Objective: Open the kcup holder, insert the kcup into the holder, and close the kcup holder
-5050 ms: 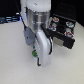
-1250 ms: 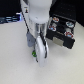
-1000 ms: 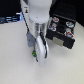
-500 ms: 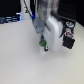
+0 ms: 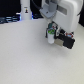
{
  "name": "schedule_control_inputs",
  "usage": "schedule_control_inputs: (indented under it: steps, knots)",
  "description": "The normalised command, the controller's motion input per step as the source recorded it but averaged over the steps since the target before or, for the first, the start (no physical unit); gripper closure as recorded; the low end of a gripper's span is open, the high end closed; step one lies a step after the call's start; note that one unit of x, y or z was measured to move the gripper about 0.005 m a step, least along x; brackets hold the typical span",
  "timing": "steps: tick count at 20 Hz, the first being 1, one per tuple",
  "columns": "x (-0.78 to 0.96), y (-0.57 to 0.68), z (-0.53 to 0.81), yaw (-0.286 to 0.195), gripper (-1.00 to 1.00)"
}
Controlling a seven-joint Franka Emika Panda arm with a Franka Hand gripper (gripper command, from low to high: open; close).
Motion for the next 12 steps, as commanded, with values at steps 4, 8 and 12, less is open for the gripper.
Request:
schedule_control_inputs:
  steps: [4, 8, 12]
  knots:
    - [-0.21, 0.55, 0.38, 0.070, 1.00]
    - [-0.17, 0.40, 0.21, 0.052, 1.00]
    - [0.09, 0.04, 0.32, -0.010, 1.00]
